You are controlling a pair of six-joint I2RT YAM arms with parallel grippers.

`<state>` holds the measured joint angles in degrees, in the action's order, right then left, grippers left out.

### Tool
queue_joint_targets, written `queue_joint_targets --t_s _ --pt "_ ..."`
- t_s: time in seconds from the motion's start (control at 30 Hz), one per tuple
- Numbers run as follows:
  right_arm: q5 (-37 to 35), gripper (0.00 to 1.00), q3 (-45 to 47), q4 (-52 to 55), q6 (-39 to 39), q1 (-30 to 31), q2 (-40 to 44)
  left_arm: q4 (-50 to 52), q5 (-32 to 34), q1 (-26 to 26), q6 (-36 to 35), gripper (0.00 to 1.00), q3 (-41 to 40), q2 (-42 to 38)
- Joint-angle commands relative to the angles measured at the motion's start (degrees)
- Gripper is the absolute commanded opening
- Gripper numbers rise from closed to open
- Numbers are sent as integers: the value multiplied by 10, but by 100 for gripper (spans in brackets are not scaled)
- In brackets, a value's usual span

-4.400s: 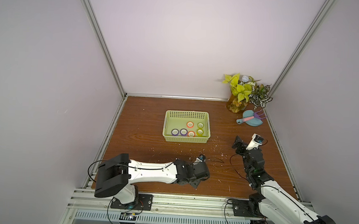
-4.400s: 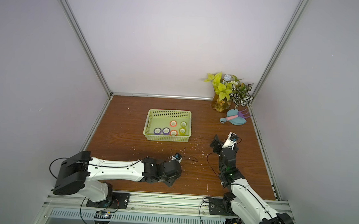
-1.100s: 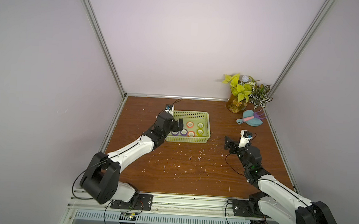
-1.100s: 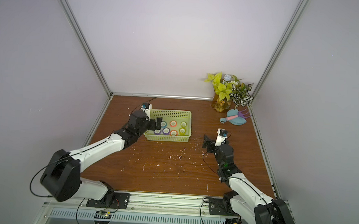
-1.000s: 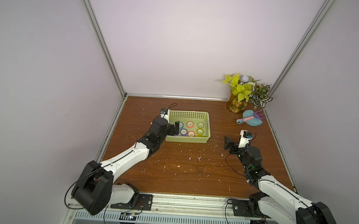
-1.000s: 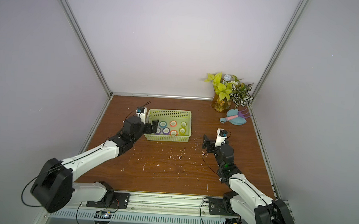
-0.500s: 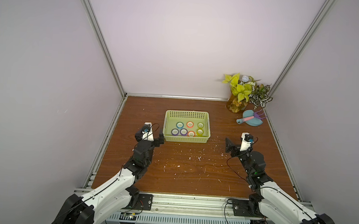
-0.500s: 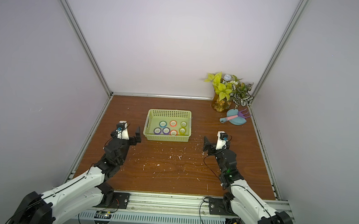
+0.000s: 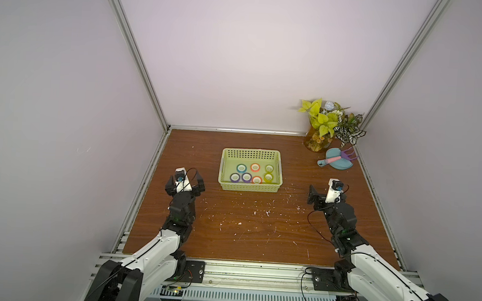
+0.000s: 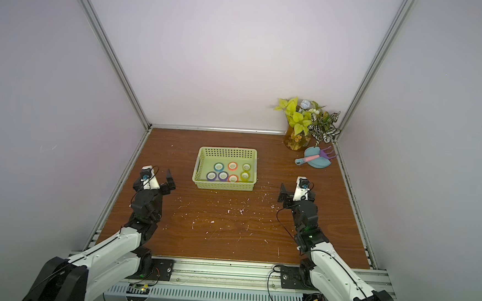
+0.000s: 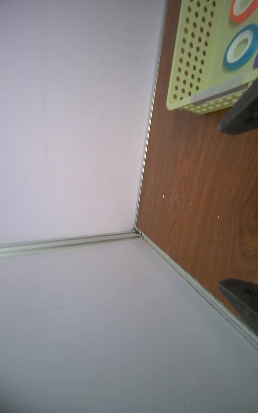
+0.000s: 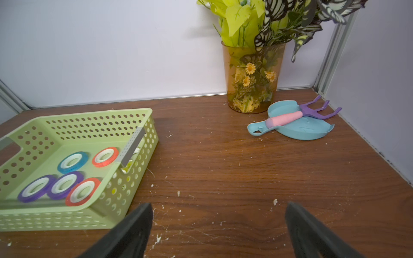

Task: Put the transparent tape into the storage box
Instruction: Reset both arms

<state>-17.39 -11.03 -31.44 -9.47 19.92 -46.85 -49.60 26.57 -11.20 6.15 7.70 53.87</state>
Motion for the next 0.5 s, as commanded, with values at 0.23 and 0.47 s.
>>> queue_joint_targets --t_s 0.23,0.47 --pt "-9 99 21 -103 42 -36 4 -216 -149 95 -32 100 -21 175" --pt "7 99 21 -95 38 -73 1 -300 -245 135 -15 100 8 337"
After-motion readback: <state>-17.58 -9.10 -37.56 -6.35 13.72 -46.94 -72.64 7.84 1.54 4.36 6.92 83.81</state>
